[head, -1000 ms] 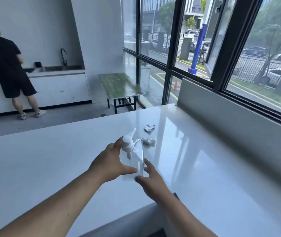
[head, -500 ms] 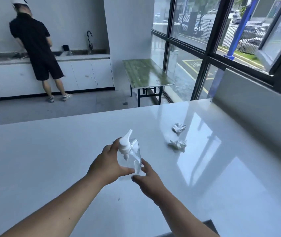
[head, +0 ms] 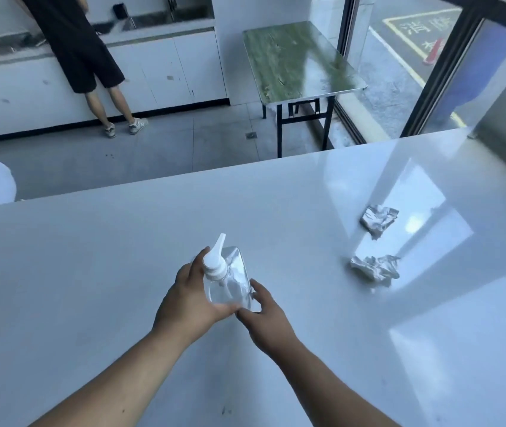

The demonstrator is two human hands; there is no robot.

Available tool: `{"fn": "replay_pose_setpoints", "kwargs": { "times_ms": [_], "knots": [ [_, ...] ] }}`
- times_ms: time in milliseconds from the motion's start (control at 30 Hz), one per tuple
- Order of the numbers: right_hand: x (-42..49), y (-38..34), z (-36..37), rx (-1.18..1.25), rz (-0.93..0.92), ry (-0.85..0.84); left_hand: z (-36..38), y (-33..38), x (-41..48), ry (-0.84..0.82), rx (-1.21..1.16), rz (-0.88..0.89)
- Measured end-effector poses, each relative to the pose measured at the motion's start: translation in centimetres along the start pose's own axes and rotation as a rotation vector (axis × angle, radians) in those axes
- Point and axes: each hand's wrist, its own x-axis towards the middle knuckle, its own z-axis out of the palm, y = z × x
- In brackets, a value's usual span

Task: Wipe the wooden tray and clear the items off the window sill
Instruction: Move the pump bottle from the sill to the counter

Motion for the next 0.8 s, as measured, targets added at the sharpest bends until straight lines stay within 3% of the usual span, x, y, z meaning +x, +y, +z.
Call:
{"fn": "replay_pose_setpoints", "kwargs": {
  "times_ms": [233, 367, 467, 600, 800],
  "knots": [
    [2.3, 0.4, 2.0, -0.074, 0.024, 0.001, -1.5, -2.7, 3.2, -0.190, -0.025, 0.040],
    [0.0, -1.9, 0.8, -0.279, 0.036, 0.066, -5.7, -3.4, 2.3, -0.234, 0.005, 0.000],
    [-3.6, -4.8, -1.2, -0.508, -0.028, 0.262, -10.3, -3.3, 1.4, -0.120, 0.006, 0.053],
    [-12.3, -8.8, -3.5, -0.815, -0.167, 0.623, -14.9, 0.3, 1.2, 0.094, 0.022, 0.335],
    [-30.2, -8.0, -5.5, -1.001, -0.092, 1.058, -11.7, 11.8, -6.4, -0.158, 0.098, 0.766]
  ]
}}
